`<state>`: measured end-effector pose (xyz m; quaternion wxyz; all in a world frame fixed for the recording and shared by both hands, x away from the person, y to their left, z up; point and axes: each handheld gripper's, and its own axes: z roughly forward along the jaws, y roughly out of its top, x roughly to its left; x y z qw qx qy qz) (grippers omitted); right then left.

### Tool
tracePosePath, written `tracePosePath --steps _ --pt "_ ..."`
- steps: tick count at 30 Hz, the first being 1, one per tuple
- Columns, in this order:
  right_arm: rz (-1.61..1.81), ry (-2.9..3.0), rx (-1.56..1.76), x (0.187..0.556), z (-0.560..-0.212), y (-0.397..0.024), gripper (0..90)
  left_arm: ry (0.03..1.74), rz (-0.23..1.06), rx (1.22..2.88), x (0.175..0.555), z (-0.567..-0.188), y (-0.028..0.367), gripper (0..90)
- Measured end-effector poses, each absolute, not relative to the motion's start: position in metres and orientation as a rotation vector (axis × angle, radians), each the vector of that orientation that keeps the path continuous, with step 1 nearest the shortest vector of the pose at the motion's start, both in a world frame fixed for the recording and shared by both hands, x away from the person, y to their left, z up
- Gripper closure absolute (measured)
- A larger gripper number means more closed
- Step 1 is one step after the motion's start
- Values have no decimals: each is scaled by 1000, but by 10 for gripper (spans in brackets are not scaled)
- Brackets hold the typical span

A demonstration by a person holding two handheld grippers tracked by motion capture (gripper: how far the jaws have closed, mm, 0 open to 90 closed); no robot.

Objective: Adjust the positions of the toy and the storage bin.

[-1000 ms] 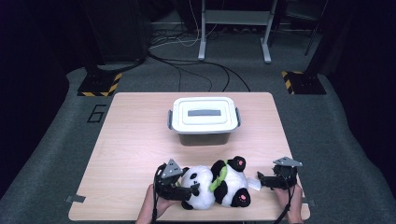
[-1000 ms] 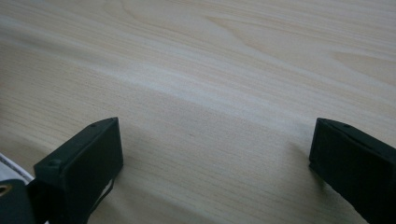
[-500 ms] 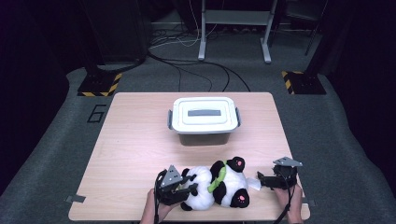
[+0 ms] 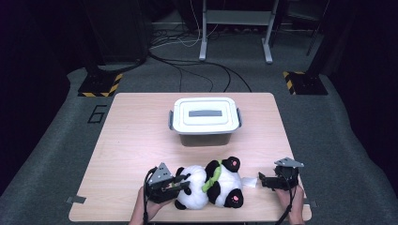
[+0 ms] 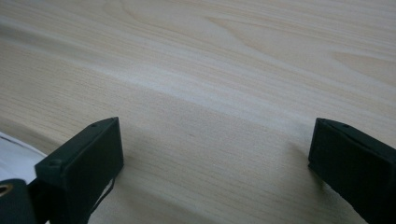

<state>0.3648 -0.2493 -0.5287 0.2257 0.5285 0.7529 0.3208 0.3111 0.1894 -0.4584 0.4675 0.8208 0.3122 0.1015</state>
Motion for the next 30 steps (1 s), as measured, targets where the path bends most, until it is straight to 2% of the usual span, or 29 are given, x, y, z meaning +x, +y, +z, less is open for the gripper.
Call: tracePosePath --steps 3,6,8,11,12,15,19,27,30 --pt "885 2076 1458 365 -529 -249 19 765 233 2002 314 -453 200 823" --pt "883 2075 1459 365 -529 -249 19 761 212 2039 317 -451 201 807" --pt "884 2075 1458 365 -529 -249 19 775 238 2063 316 -448 198 706" --pt "884 2071 1462 365 -529 -249 19 814 254 2054 313 -443 192 440" --pt "884 2071 1463 365 -529 -249 19 810 262 2049 311 -441 188 385" --pt "883 2071 1463 365 -529 -249 19 795 285 2067 306 -438 170 283" --pt "884 2071 1463 365 -529 -249 19 804 304 2060 304 -437 148 222" --pt "883 2073 1461 365 -529 -249 20 901 405 2126 307 -452 131 277" --pt "883 2072 1460 365 -529 -249 20 904 447 2126 305 -457 130 355"
